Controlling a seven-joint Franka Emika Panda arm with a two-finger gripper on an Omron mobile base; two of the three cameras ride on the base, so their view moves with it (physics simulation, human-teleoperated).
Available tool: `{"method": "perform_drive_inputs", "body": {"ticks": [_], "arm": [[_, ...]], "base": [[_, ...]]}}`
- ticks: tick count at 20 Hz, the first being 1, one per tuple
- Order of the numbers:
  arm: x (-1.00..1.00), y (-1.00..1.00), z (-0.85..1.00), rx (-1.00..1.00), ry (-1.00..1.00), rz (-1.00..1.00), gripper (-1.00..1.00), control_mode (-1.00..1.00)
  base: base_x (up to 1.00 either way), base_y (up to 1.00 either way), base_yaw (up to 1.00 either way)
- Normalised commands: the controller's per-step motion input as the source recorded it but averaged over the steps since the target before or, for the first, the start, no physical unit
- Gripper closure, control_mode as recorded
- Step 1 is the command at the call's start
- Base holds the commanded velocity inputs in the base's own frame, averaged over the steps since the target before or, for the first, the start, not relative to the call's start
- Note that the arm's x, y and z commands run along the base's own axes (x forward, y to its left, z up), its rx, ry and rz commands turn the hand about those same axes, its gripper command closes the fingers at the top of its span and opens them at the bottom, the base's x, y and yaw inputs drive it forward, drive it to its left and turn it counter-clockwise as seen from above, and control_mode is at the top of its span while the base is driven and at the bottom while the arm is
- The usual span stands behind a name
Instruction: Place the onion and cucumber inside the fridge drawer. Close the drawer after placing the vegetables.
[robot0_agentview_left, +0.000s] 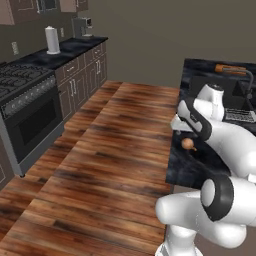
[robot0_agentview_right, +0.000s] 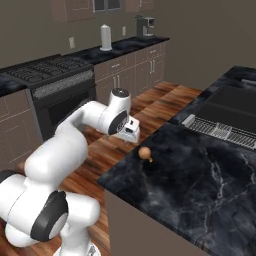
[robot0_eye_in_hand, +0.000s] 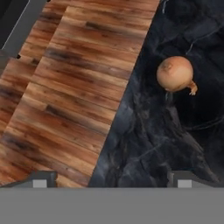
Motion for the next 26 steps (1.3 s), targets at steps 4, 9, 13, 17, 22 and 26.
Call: {"method": "perform_drive_inputs", "body": {"ticks": [4, 9, 13, 17, 22, 26], "arm": [[0.0, -0.28, -0.54, -0.16, 0.0, 0.06, -1.0, -1.0], [0.0, -0.45, -0.25, -0.1, -0.05, 0.03, -1.0, -1.0], [0.0, -0.35, 0.0, -0.06, -0.01, 0.01, -1.0, -1.0], [0.09, -0.13, -0.04, -0.04, 0.0, 0.04, -1.0, -1.0], [0.19, -0.05, -0.29, -0.01, 0.0, 0.09, -1.0, -1.0], [0.12, -0.19, -0.16, 0.0, 0.0, 0.1, -1.0, -1.0]], "base": [[0.0, 0.0, 0.0], [0.0, 0.0, 0.0], [0.0, 0.0, 0.0], [0.0, 0.0, 0.0], [0.0, 0.0, 0.0], [0.0, 0.0, 0.0]]}}
